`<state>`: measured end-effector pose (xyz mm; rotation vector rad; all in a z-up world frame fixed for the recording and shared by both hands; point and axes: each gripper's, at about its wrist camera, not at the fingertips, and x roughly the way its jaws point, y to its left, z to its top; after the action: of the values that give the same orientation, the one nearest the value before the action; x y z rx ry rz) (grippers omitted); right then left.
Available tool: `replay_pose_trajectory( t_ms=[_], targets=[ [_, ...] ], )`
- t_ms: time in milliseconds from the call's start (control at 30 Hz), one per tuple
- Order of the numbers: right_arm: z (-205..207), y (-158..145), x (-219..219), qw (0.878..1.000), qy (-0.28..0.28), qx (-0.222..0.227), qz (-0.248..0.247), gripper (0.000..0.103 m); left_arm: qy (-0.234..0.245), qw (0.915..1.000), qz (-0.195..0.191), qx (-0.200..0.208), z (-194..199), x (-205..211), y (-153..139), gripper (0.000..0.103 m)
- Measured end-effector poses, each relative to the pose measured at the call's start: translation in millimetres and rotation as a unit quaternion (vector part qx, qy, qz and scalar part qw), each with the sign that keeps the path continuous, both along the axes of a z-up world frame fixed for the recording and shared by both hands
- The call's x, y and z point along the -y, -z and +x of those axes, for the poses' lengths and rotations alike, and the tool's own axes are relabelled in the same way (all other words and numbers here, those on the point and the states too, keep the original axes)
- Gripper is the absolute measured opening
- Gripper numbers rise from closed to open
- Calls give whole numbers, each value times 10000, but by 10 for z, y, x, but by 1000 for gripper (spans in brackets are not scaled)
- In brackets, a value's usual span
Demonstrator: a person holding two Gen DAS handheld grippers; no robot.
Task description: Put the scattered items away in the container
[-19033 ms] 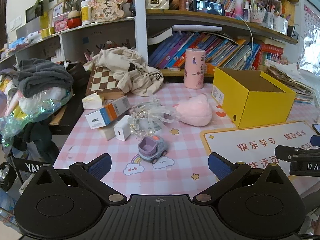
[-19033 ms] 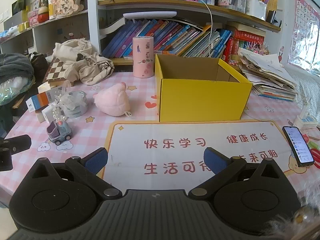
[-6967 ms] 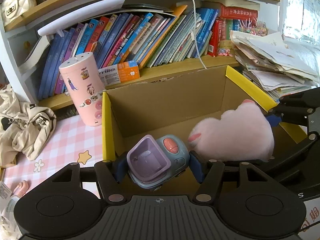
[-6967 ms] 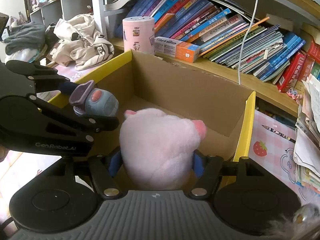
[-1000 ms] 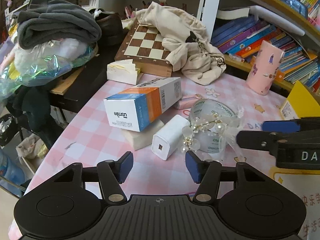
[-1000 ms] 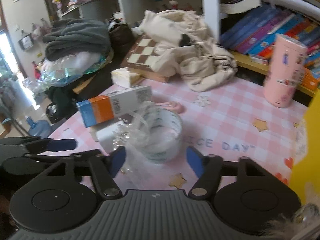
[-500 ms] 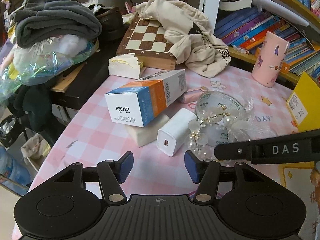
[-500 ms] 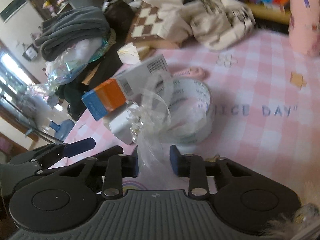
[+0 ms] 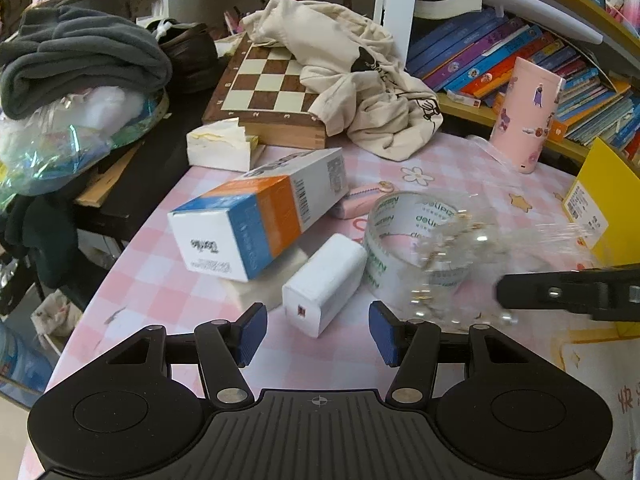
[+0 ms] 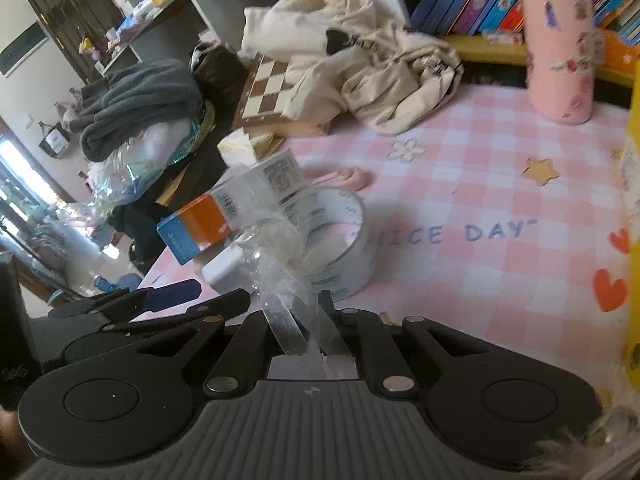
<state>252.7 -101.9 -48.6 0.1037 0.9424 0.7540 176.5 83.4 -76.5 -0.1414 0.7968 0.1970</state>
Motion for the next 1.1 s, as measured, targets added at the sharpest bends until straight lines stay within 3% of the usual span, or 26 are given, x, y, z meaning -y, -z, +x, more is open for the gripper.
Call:
replay_pose_trajectory(
  t_ms=[100,167,267,700,767,1100],
  targets=[
    [-20,9,81,9999,93,8,-90,5,10,10000,52,21,55,9,27,55],
    [-16,52,117,9997,162,-90,-161,5,49,10000,31,-13,88,21,44,45],
    [-15,80,166,9994,242,-160,-195,5,90,9999,69,-34,118,44,60,39],
    [2,148,168,9990,295,-226,-262,5,292,9992,256,-88,229,153,128,38],
    [5,149,169,9989,298,-236,-260,5,334,9990,264,-110,236,170,154,25],
    [-108,26,204,9994,311,-66,-150,4,220,9995,-222,-80,-49,65,33,24]
  ],
)
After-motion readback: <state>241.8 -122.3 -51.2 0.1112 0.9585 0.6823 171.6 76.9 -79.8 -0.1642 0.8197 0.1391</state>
